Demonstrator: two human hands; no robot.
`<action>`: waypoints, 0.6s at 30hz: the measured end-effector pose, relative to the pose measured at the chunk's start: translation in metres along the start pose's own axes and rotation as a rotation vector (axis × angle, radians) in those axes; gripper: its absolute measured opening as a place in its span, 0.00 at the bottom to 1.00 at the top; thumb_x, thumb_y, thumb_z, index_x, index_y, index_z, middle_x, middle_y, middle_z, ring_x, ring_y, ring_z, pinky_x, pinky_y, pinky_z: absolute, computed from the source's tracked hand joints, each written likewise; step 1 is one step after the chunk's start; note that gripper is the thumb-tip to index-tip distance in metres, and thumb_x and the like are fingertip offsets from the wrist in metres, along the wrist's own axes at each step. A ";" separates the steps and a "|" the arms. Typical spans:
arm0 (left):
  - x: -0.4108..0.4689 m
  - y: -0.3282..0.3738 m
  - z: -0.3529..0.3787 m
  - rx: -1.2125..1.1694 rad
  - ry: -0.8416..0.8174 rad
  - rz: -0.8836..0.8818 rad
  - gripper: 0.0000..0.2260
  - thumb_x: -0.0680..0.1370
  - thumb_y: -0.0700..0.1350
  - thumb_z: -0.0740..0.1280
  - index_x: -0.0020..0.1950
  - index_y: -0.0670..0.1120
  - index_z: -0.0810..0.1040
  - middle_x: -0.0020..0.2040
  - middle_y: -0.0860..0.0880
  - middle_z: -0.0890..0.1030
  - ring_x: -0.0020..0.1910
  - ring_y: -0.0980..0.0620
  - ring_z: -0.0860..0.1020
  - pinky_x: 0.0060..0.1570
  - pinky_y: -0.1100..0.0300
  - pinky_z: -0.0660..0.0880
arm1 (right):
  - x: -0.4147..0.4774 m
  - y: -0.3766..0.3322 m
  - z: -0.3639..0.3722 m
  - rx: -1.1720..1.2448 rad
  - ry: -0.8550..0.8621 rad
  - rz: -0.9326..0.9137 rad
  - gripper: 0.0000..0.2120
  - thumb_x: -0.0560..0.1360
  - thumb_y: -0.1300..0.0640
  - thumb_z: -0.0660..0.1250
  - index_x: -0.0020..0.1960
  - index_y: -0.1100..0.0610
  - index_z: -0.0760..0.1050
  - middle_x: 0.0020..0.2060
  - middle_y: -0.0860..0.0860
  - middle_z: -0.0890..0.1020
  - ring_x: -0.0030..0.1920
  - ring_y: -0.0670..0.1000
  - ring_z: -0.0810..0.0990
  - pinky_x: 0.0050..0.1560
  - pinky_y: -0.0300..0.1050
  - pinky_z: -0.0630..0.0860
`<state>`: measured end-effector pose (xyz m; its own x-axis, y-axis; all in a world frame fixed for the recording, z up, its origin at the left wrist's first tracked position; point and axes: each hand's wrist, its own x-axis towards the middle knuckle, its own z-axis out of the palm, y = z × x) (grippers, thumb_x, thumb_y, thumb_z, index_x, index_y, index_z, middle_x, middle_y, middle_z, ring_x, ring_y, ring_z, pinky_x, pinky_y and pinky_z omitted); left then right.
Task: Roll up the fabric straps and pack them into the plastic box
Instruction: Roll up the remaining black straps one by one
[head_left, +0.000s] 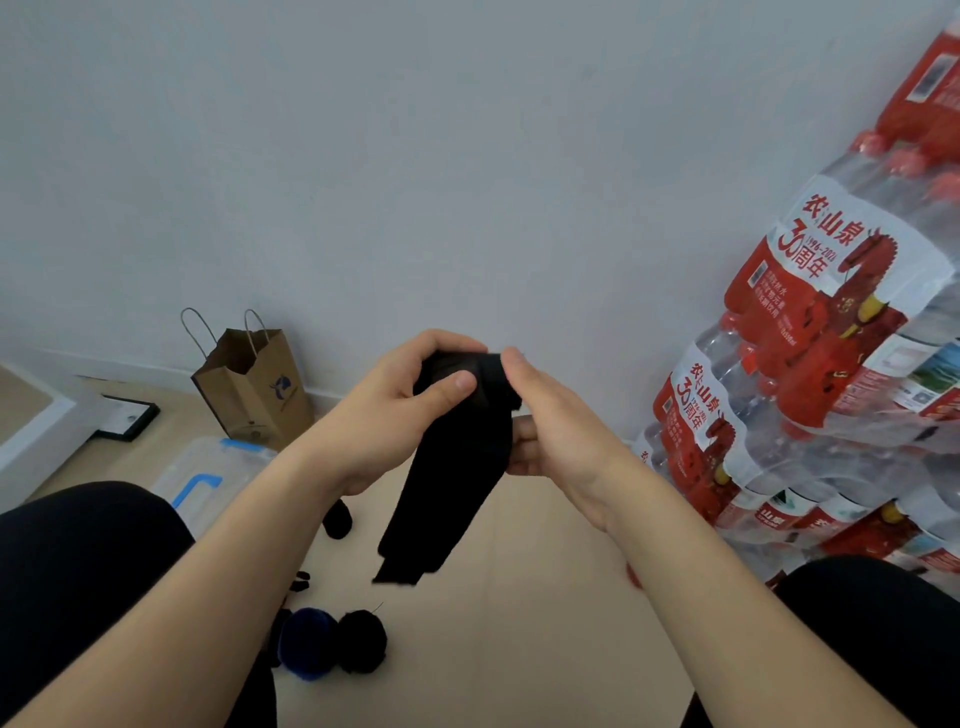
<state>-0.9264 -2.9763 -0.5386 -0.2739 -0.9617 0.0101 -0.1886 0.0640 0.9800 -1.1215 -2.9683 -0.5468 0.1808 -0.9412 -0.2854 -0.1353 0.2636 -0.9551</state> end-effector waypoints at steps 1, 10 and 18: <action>0.000 0.000 0.000 -0.005 -0.015 0.001 0.11 0.88 0.39 0.64 0.67 0.49 0.81 0.59 0.45 0.86 0.61 0.45 0.85 0.62 0.50 0.82 | -0.001 0.000 0.000 -0.019 -0.007 0.007 0.31 0.83 0.27 0.53 0.65 0.48 0.79 0.43 0.52 0.89 0.46 0.54 0.89 0.59 0.58 0.84; 0.000 -0.001 0.022 -0.246 0.071 -0.046 0.18 0.78 0.42 0.65 0.68 0.49 0.80 0.61 0.45 0.86 0.62 0.44 0.83 0.70 0.41 0.76 | -0.001 0.009 0.014 -0.075 0.043 -0.206 0.21 0.87 0.35 0.45 0.74 0.41 0.64 0.66 0.43 0.78 0.66 0.40 0.78 0.65 0.42 0.76; -0.006 -0.001 0.024 -0.138 0.048 -0.058 0.18 0.78 0.49 0.65 0.67 0.52 0.80 0.61 0.45 0.85 0.62 0.46 0.83 0.67 0.42 0.78 | -0.005 0.014 0.014 -0.097 -0.029 -0.179 0.17 0.87 0.33 0.47 0.70 0.40 0.58 0.58 0.45 0.79 0.55 0.38 0.80 0.56 0.40 0.77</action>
<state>-0.9475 -2.9645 -0.5443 -0.2207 -0.9745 -0.0412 -0.0710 -0.0261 0.9971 -1.1101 -2.9569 -0.5597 0.2383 -0.9644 -0.1149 -0.1911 0.0694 -0.9791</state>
